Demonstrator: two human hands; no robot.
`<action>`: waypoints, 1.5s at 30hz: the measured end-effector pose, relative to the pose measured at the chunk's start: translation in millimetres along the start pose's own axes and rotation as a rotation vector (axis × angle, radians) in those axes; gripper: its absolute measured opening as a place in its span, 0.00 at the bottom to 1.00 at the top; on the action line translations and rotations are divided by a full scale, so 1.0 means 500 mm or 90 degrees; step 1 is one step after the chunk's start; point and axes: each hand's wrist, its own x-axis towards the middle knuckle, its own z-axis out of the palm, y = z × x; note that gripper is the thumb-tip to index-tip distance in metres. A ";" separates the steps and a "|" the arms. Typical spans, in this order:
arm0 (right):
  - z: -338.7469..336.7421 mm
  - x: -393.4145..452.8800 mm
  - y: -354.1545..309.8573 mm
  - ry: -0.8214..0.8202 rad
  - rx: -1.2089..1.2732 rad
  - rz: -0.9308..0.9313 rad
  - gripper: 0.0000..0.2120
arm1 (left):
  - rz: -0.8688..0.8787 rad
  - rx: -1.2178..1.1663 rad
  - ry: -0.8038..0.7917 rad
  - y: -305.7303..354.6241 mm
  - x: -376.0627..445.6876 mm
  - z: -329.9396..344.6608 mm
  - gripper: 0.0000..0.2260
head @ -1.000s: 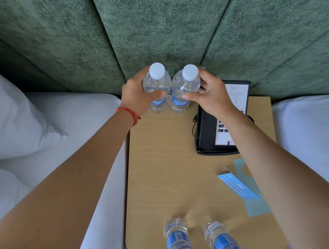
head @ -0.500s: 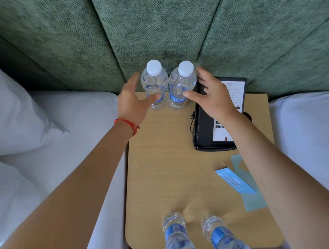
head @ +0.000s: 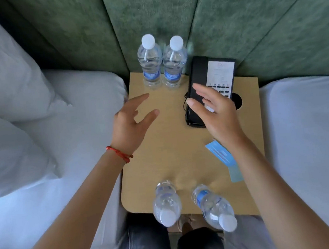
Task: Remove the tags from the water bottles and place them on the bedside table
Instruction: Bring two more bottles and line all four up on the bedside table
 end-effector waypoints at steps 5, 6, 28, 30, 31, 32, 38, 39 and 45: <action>-0.012 -0.104 0.016 -0.035 -0.015 -0.026 0.20 | -0.030 -0.035 -0.032 0.002 -0.111 0.005 0.15; -0.014 -0.125 0.020 -0.046 -0.027 -0.031 0.20 | -0.037 -0.036 -0.037 0.001 -0.133 0.008 0.14; -0.078 -0.444 0.173 -0.121 -0.126 0.001 0.28 | -0.099 0.030 -0.012 -0.060 -0.426 0.067 0.28; -0.080 -0.441 0.187 -0.121 -0.150 -0.001 0.30 | -0.110 0.021 -0.010 -0.068 -0.426 0.069 0.29; -0.082 -0.439 0.194 -0.124 -0.161 0.000 0.32 | -0.116 0.017 -0.011 -0.071 -0.424 0.069 0.30; -0.083 -0.437 0.200 -0.128 -0.169 0.002 0.33 | -0.122 0.016 -0.013 -0.075 -0.423 0.070 0.31; -0.079 -0.427 0.217 -0.148 -0.150 0.035 0.37 | -0.136 0.031 -0.041 -0.088 -0.418 0.076 0.36; -0.078 -0.425 0.217 -0.144 -0.150 0.034 0.37 | -0.135 0.034 -0.038 -0.089 -0.416 0.078 0.36; -0.058 -0.399 0.204 -0.109 -0.167 0.016 0.32 | -0.149 0.039 -0.015 -0.092 -0.396 0.077 0.34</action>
